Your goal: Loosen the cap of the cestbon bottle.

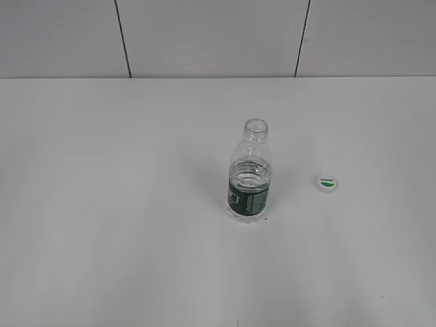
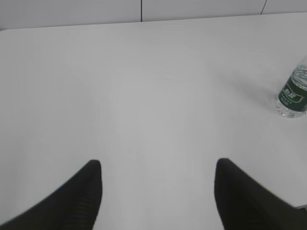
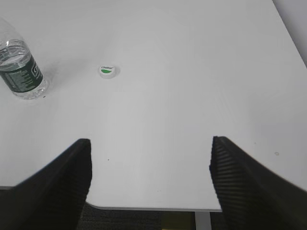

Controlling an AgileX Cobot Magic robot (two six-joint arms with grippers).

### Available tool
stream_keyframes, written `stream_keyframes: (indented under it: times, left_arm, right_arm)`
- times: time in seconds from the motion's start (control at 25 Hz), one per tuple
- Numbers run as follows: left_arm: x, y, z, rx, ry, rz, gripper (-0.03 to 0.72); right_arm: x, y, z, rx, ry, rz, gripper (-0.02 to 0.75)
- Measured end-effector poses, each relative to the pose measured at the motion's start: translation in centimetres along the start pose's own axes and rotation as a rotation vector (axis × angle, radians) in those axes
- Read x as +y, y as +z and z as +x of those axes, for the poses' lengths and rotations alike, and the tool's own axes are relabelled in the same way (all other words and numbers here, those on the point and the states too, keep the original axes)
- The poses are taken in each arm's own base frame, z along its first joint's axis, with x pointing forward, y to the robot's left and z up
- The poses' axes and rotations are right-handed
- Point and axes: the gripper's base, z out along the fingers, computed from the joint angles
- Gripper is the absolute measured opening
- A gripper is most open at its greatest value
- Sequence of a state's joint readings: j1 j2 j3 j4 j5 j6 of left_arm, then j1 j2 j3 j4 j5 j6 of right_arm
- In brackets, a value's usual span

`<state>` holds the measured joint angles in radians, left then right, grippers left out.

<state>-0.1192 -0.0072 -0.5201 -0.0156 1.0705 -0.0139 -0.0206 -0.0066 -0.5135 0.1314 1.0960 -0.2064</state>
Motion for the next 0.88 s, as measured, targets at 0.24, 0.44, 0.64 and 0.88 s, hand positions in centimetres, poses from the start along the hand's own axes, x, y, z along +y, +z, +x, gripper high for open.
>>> stream_keyframes:
  times: [0.24, 0.44, 0.64, 0.88]
  left_arm:
    - [0.0, 0.0, 0.0, 0.0, 0.0, 0.0, 0.426]
    - [-0.02, 0.0, 0.0, -0.001, -0.012, -0.024, 0.407]
    - [-0.07, 0.01, 0.0, -0.002, -0.038, -0.077, 0.391]
    - [-0.08, 0.01, 0.0, -0.002, -0.04, -0.082, 0.391]
  right_arm:
    - [-0.03, -0.05, 0.03, -0.003, -0.021, -0.04, 0.586]
    - [-0.06, -0.08, 0.05, -0.006, -0.038, -0.073, 0.586]
    - [-0.06, -0.08, 0.05, -0.006, -0.039, -0.074, 0.586]
    - [-0.06, -0.08, 0.05, -0.006, -0.039, -0.074, 0.586]
